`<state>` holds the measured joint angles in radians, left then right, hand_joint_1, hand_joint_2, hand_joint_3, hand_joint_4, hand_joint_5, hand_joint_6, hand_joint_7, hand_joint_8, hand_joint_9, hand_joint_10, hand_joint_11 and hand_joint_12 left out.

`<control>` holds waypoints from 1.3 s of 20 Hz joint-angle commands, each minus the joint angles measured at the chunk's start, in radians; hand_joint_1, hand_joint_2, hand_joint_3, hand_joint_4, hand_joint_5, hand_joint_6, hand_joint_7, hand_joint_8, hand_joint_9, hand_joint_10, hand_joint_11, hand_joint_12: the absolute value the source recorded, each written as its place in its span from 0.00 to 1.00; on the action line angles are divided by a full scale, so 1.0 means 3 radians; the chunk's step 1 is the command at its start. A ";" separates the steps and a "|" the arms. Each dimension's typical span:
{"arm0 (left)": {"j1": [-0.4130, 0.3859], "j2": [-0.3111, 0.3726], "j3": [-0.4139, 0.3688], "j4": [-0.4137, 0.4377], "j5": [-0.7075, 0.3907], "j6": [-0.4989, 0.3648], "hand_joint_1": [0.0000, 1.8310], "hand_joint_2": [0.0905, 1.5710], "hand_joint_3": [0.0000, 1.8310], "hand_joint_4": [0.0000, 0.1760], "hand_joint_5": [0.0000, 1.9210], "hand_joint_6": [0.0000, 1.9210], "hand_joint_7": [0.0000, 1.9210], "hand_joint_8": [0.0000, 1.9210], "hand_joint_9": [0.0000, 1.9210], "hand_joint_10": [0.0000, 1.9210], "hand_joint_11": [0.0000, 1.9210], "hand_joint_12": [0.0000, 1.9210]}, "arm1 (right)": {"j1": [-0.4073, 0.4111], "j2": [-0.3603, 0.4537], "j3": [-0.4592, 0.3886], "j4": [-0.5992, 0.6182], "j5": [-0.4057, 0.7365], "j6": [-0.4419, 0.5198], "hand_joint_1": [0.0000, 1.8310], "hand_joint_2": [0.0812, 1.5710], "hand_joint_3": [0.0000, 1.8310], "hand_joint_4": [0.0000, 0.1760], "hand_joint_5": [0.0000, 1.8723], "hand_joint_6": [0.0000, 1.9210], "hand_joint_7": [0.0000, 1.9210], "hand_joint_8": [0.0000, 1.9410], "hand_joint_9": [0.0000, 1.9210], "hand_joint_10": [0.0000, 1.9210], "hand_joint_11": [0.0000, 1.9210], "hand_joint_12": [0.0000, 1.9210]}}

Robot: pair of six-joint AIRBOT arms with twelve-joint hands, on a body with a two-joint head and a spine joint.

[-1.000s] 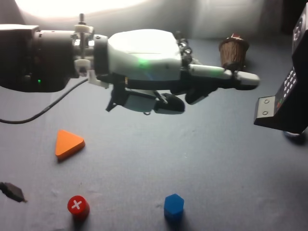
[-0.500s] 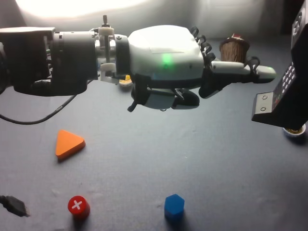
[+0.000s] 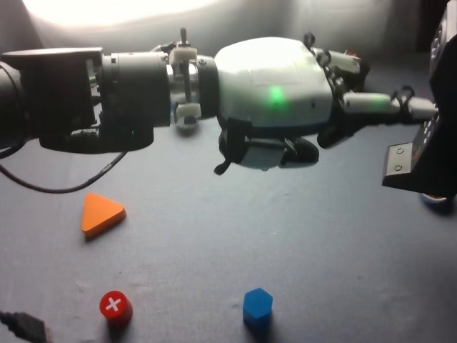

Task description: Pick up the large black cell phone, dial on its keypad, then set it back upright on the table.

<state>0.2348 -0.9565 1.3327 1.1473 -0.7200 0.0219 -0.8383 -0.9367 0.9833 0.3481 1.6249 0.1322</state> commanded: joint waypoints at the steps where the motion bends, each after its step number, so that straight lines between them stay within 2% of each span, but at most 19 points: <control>1: -0.0069 0.0014 -0.0036 -0.0211 -0.0232 0.0012 0.79 0.81 0.00 0.30 0.00 0.00 0.29 0.84 0.31 0.92 0.15 0.90 | 0.0035 0.0035 -0.0012 -0.0073 0.0458 0.0063 0.81 0.75 0.00 0.00 0.36 0.64 0.38 0.60 0.42 0.67 0.35 0.91; 2: -0.0069 0.0022 -0.0043 -0.0214 -0.0232 0.0010 0.79 0.81 0.00 0.28 0.00 0.00 0.30 0.84 0.31 0.92 0.17 0.94 | 0.0035 0.0035 -0.0013 -0.0073 0.0458 0.0061 0.81 0.75 0.00 0.00 0.36 0.64 0.38 0.60 0.42 0.67 0.36 0.90; 3: -0.0066 0.0026 -0.0029 -0.0226 -0.0232 0.0007 0.79 0.81 0.00 0.32 0.00 0.00 0.31 0.83 0.31 0.91 0.17 0.96 | 0.0035 0.0035 -0.0011 -0.0073 0.0458 0.0061 0.81 0.75 0.00 0.00 0.37 0.63 0.38 0.60 0.42 0.67 0.36 0.90; 4: -0.0044 0.0026 0.0017 -0.0237 -0.0237 -0.0028 0.79 0.81 0.01 0.31 0.00 0.00 0.31 0.84 0.30 0.92 0.17 0.99 | 0.0036 0.0035 -0.0005 -0.0073 0.0458 0.0060 0.81 0.71 0.00 0.00 0.44 0.53 0.44 0.54 0.48 0.60 0.42 0.85; 5: -0.0022 0.0025 0.0070 -0.0281 -0.0254 -0.0035 0.79 0.81 0.01 0.32 0.00 0.00 0.30 0.85 0.29 0.92 0.16 1.00 | 0.0036 0.0035 0.0002 -0.0073 0.0458 0.0060 0.81 0.73 0.00 0.00 0.40 0.57 0.41 0.57 0.45 0.64 0.38 0.88; 6: -0.0009 0.0024 0.0124 -0.0312 -0.0272 -0.0035 0.72 0.81 0.01 0.35 0.00 0.00 0.32 0.85 0.33 0.98 0.17 1.00 | 0.0036 0.0035 0.0010 -0.0073 0.0458 0.0060 0.81 0.74 0.00 0.00 0.39 0.60 0.40 0.58 0.44 0.65 0.36 0.90; 8: 0.0035 0.0022 0.0288 -0.0324 -0.0290 -0.0046 0.70 0.82 0.01 0.37 0.00 0.00 0.32 0.86 0.34 1.00 0.17 1.00 | 0.0035 0.0035 0.0041 -0.0072 0.0458 0.0060 0.81 0.75 0.00 0.00 0.37 0.63 0.38 0.60 0.43 0.65 0.36 0.89; 13: 0.0139 0.0031 0.0617 -0.0387 -0.0334 -0.0040 0.70 0.82 0.01 0.35 0.00 0.00 0.32 0.86 0.33 1.00 0.15 1.00 | 0.0032 0.0035 0.0070 -0.0071 0.0458 0.0060 0.81 0.75 0.00 0.00 0.37 0.63 0.39 0.59 0.43 0.65 0.36 0.89; 14: 0.0147 0.0029 0.0679 -0.0448 -0.0337 -0.0006 0.70 0.82 0.01 0.30 0.00 0.00 0.32 0.86 0.34 1.00 0.16 1.00 | 0.0032 0.0035 0.0068 -0.0071 0.0458 0.0060 0.81 0.71 0.00 0.00 0.43 0.54 0.44 0.53 0.48 0.59 0.43 0.85; 15: 0.0148 0.0027 0.0701 -0.0492 -0.0336 0.0024 0.71 0.81 0.01 0.30 0.01 0.00 0.33 0.84 0.34 1.00 0.17 1.00 | 0.0031 0.0035 0.0067 -0.0071 0.0458 0.0060 0.81 0.70 0.00 0.00 0.46 0.50 0.48 0.49 0.50 0.57 0.44 0.84; 16: 0.0146 0.0025 0.0716 -0.0558 -0.0322 0.0068 0.70 0.82 0.01 0.27 0.00 0.00 0.32 0.85 0.33 1.00 0.15 1.00 | 0.0029 0.0035 0.0068 -0.0071 0.0458 0.0060 0.81 0.73 0.00 0.00 0.40 0.58 0.42 0.56 0.45 0.63 0.37 0.88; 17: 0.0134 0.0026 0.0706 -0.0595 -0.0301 0.0106 0.70 0.82 0.01 0.27 0.00 0.00 0.32 0.85 0.31 1.00 0.14 1.00 | 0.0025 0.0035 0.0068 -0.0071 0.0458 0.0060 0.81 0.74 0.00 0.00 0.37 0.61 0.40 0.58 0.43 0.65 0.35 0.90; 21: 0.0055 0.0044 0.0533 -0.0606 -0.0176 0.0132 0.70 0.82 0.01 0.26 0.00 0.00 0.32 0.86 0.31 1.00 0.14 1.00 | 0.0023 0.0034 0.0067 -0.0071 0.0458 0.0060 0.81 0.74 0.00 0.00 0.38 0.61 0.40 0.57 0.43 0.65 0.36 0.89; 22: 0.0035 0.0049 0.0480 -0.0607 -0.0157 0.0138 0.70 0.82 0.01 0.25 0.00 0.00 0.31 0.86 0.31 1.00 0.15 1.00 | 0.0022 0.0032 0.0067 -0.0071 0.0458 0.0060 0.81 0.71 0.00 0.00 0.43 0.55 0.44 0.53 0.47 0.60 0.42 0.85; 24: -0.0010 0.0060 0.0353 -0.0608 -0.0107 0.0153 0.70 0.82 0.01 0.25 0.00 0.00 0.31 0.86 0.31 1.00 0.15 1.00 | 0.0018 0.0028 0.0067 -0.0071 0.0458 0.0060 0.81 0.74 0.00 0.00 0.38 0.61 0.40 0.59 0.43 0.65 0.36 0.89; 26: -0.0033 0.0073 0.0245 -0.0610 -0.0055 0.0160 0.70 0.82 0.01 0.27 0.00 0.00 0.31 0.86 0.29 1.00 0.13 1.00 | 0.0017 0.0027 0.0066 -0.0071 0.0458 0.0059 0.81 0.75 0.00 0.00 0.36 0.65 0.38 0.61 0.41 0.67 0.36 0.90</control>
<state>0.2497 -0.9379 1.3960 1.0130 -0.6693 0.0654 -0.8387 -0.9375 0.9997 0.3294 1.6249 0.1314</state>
